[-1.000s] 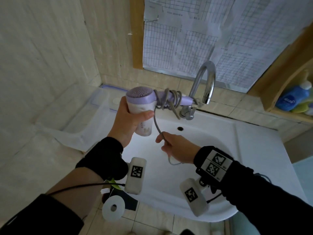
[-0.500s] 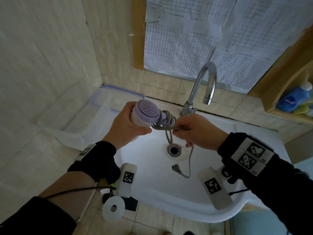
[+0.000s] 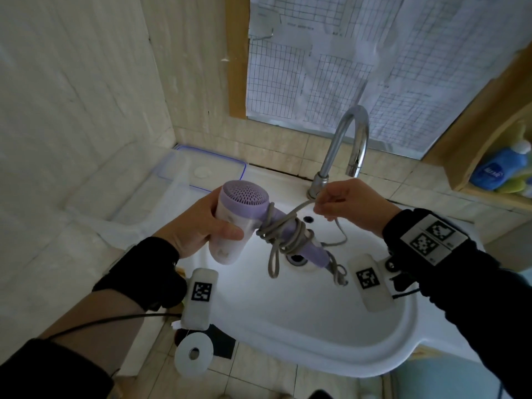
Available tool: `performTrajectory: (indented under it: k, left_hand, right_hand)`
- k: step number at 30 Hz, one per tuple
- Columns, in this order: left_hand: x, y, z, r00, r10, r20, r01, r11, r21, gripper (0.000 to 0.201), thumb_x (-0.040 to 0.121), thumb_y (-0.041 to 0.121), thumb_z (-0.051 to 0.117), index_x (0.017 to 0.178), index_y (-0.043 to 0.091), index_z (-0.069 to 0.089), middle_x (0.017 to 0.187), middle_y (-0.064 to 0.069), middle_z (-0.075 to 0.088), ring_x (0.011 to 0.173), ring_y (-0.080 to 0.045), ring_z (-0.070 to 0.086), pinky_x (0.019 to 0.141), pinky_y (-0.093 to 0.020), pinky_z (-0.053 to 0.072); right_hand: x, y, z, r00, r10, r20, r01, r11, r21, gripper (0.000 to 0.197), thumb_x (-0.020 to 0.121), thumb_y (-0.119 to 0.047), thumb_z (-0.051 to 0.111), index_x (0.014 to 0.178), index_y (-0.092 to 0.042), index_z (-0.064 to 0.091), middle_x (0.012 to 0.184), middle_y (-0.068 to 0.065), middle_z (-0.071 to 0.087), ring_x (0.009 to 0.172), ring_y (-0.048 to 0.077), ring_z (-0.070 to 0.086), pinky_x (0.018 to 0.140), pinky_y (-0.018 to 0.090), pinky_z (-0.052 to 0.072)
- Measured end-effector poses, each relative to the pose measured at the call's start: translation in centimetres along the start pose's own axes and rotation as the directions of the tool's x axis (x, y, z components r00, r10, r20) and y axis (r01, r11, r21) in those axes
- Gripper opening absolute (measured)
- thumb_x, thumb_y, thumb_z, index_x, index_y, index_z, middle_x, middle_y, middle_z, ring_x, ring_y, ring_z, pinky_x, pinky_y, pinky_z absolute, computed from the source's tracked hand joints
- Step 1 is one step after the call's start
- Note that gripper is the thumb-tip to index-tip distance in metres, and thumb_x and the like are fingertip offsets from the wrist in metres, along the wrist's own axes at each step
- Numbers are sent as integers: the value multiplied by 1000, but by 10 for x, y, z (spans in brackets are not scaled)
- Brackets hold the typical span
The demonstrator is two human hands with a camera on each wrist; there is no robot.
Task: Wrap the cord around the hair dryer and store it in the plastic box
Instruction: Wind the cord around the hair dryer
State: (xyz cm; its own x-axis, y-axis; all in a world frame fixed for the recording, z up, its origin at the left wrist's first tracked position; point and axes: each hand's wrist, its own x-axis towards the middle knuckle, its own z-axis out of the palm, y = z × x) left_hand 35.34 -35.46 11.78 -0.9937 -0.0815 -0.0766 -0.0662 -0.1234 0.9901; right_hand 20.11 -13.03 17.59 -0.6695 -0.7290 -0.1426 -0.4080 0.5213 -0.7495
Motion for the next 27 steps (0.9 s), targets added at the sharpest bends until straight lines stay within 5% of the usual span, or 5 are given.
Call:
performTrajectory:
  k: [6, 10, 14, 18, 27]
  left_hand:
    - [3, -2, -4, 1000, 3, 17, -1, 990, -144, 79, 50, 7, 72, 125, -3, 48, 99, -14, 68, 91, -28, 62, 74, -35, 54]
    - [5, -5, -6, 999, 33, 40, -24, 979, -204, 71, 42, 17, 85, 110, 11, 65, 91, -6, 73, 85, -20, 67, 71, -30, 55]
    - [2, -8, -10, 993, 78, -84, -104, 921, -376, 44, 62, 4, 53, 92, 25, 77, 83, 3, 76, 78, -11, 70, 74, -31, 55]
    - [8, -5, -8, 983, 104, -149, -163, 861, -482, 50, 56, 15, 70, 105, 20, 69, 95, -3, 73, 89, -19, 68, 86, -43, 49]
    - [27, -1, 11, 920, 116, -374, -256, 901, -350, 64, 54, 18, 80, 115, 24, 61, 104, -4, 68, 94, -17, 64, 80, -32, 53]
  right_hand:
    - [-3, 19, -5, 997, 42, 62, -52, 983, 176, 5, 82, -2, 63, 77, -5, 64, 77, 7, 66, 70, 8, 67, 78, 22, 50]
    - [-5, 30, 2, 992, 61, 113, -78, 985, 152, 17, 82, 0, 60, 74, -14, 61, 76, 5, 66, 75, 17, 64, 86, 33, 50]
    - [-8, 44, 13, 991, 111, 75, -117, 990, 83, 26, 86, 0, 55, 74, -23, 61, 89, 18, 68, 88, 30, 65, 91, 40, 50]
    - [-11, 49, 35, 987, 157, 41, -162, 965, 207, 21, 94, -12, 47, 80, -15, 63, 82, 9, 66, 80, 19, 60, 82, 28, 44]
    - [-11, 20, 83, 980, 77, 185, 14, 895, -446, 28, 98, -32, 33, 103, -13, 52, 89, 10, 63, 80, 28, 60, 77, 40, 50]
